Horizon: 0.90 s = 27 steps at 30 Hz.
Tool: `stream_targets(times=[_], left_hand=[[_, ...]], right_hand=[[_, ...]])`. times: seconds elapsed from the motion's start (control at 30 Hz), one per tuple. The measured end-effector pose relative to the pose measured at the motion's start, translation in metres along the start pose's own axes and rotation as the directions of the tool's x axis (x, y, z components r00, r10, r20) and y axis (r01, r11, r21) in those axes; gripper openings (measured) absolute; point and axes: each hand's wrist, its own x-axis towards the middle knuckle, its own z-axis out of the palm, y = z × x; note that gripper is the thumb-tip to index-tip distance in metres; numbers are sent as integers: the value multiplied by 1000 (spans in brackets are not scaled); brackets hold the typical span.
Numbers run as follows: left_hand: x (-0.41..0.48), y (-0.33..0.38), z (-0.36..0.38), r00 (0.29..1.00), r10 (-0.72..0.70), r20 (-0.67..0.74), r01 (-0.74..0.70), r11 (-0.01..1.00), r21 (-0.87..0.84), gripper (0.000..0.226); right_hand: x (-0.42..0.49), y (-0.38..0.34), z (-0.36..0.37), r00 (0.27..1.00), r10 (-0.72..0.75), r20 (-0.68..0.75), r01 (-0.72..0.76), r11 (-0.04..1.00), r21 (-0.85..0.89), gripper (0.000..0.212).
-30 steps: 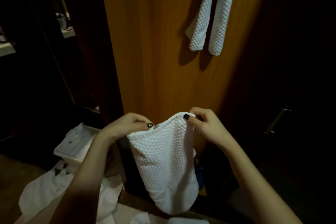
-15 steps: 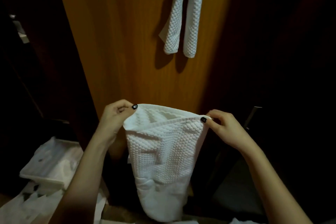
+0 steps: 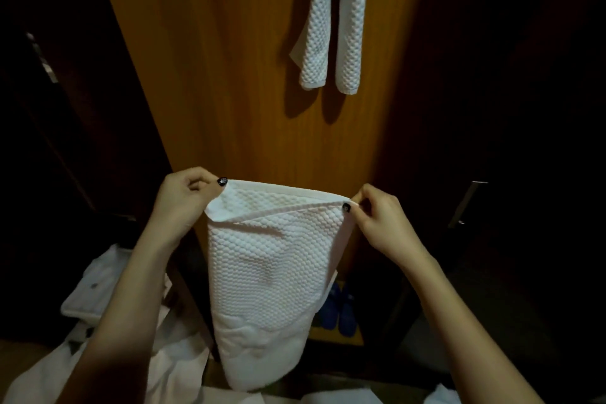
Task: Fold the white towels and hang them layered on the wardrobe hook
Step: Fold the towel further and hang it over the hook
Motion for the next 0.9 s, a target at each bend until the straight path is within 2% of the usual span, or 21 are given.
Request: stream_targets(times=[0.17, 0.2, 0.27, 0.33, 0.43, 0.53, 0.57, 0.67, 0.7, 0.8, 0.9], left_hand=[[16, -3, -46, 989, 24, -144, -11, 996, 86, 29], [19, 0, -58, 991, 44, -130, -31, 994, 102, 31], [18, 8, -63, 997, 80, -4, -78, 986, 147, 34], [10, 10, -41, 969, 115, 217, -164, 960, 226, 30], [-5, -1, 7, 839, 114, 532, -252, 948, 193, 29], [-6, -19, 41, 753, 51, 656, -227, 956, 187, 25], [-4, -25, 48, 753, 34, 657, -255, 936, 244, 24], [5, -30, 57, 826, 72, 559, -341, 854, 393, 17], [9, -29, 59, 830, 106, 547, -350, 863, 365, 13], [20, -22, 65, 816, 208, 539, -410, 866, 287, 35], [35, -15, 73, 844, 289, 452, -448, 844, 296, 33]], right_hand=[[25, -11, -3, 999, -32, 14, 31, 999, 18, 15], [30, -13, -6, 999, -35, 23, 35, 999, 34, 13], [39, -20, -12, 994, -93, 54, 91, 996, 25, 10], [48, -31, -15, 986, -147, 81, 145, 989, 21, 10], [62, -41, -23, 983, -163, 81, 162, 986, 26, 11], [71, -38, -40, 985, -164, 55, 164, 987, 4, 12], [73, -35, -48, 985, -166, 40, 167, 986, -9, 13], [76, -25, -71, 988, -154, -23, 152, 987, -51, 14], [77, -21, -79, 989, -142, -41, 139, 988, -66, 14], [77, -9, -97, 993, -102, -62, 93, 987, -133, 15], [75, 1, -107, 998, -58, -40, 47, 972, -232, 15]])
